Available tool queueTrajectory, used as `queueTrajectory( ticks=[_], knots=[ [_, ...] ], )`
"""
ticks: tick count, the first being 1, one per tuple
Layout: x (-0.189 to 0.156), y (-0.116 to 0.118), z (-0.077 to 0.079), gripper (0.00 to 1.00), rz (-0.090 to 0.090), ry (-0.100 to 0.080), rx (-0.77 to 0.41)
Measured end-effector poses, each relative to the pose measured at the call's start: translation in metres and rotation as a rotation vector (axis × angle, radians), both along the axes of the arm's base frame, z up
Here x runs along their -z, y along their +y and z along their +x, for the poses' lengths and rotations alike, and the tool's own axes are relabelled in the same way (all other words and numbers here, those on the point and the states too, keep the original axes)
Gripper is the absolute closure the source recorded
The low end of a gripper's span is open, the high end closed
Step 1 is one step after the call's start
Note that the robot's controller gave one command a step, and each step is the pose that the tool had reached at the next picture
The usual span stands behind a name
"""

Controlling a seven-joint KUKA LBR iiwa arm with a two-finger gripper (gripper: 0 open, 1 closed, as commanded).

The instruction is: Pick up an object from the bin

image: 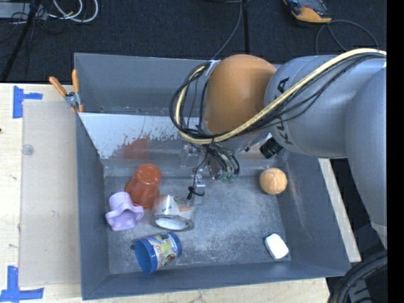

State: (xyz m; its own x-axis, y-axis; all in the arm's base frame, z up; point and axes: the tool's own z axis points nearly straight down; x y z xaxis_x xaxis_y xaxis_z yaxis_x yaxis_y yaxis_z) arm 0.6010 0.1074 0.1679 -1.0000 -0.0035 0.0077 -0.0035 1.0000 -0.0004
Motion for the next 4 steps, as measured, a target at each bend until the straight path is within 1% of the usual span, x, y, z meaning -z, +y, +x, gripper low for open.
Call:
queueTrajectory(
  ticks=[1, 2, 3, 4],
  knots=[
    [-0.005, 0.000, 0.001, 0.00, 0.001, -0.007, 0.002],
    [0.023, 0.010, -0.024, 0.00, 0.000, -0.008, -0.059],
    [0.054, 0.024, -0.053, 0.00, 0.001, 0.003, -0.130],
    [0.079, 0.010, -0.078, 1.00, -0.005, -0.008, -0.385]
  ],
)
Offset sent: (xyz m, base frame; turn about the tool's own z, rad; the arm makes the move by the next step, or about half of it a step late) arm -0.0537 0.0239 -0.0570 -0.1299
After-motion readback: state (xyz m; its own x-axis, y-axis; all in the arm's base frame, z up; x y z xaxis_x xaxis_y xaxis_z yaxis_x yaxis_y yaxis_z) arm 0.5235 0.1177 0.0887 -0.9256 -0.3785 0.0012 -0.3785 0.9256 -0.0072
